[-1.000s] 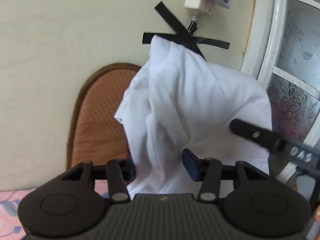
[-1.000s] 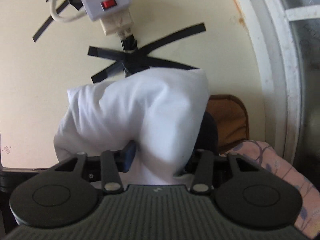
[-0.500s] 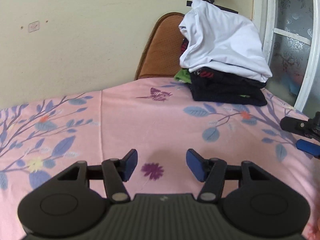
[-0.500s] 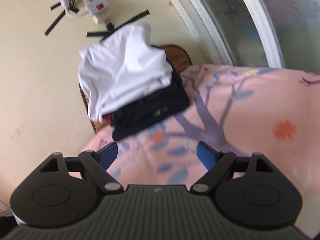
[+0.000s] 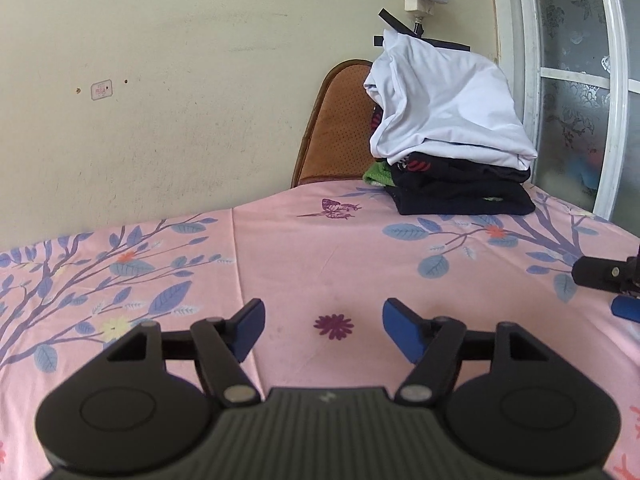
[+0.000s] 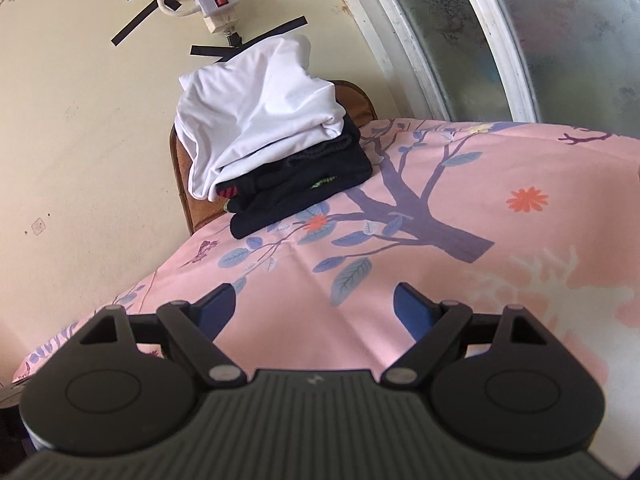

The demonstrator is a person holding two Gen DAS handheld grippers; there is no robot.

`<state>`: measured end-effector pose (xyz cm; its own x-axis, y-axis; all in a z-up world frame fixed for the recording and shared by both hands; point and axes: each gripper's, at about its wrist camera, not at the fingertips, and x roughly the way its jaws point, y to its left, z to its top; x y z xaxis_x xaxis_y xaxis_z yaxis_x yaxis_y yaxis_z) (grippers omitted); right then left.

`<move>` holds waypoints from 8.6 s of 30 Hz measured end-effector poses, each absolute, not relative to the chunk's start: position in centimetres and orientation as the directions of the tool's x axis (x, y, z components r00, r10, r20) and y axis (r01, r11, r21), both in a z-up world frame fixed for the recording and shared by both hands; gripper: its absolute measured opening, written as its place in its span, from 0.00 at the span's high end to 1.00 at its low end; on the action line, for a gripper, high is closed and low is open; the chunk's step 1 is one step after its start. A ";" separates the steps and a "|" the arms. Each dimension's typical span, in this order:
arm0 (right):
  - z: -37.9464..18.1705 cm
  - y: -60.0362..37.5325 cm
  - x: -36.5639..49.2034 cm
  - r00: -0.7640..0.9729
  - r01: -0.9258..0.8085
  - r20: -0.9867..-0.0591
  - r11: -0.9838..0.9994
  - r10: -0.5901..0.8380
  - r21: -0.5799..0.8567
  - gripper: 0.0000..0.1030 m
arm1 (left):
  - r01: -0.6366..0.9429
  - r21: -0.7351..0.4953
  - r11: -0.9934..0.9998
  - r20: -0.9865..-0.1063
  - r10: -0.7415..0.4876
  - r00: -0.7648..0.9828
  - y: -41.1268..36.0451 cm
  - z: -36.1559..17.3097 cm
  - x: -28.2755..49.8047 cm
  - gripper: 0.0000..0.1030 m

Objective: Fold small clothes

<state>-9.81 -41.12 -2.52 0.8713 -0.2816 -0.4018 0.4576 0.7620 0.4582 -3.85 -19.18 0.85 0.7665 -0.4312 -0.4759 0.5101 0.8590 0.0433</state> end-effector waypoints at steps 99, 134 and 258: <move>-1.5 -36.3 -12.2 0.860 0.506 -0.251 0.803 -0.444 0.316 0.11 | 0.431 0.115 0.895 -0.341 -0.372 0.863 -14.6 1.3 -8.3 0.00; -0.6 -32.8 -13.2 0.860 0.510 -0.109 0.849 -0.499 0.139 0.00 | 0.383 0.020 0.924 -0.354 -0.351 0.867 -12.3 1.3 -8.1 0.00; -1.4 -35.3 -12.4 0.868 0.491 -0.264 0.811 -0.422 0.318 0.00 | 0.440 0.123 0.890 -0.445 -0.347 0.826 -12.8 1.4 -8.1 0.00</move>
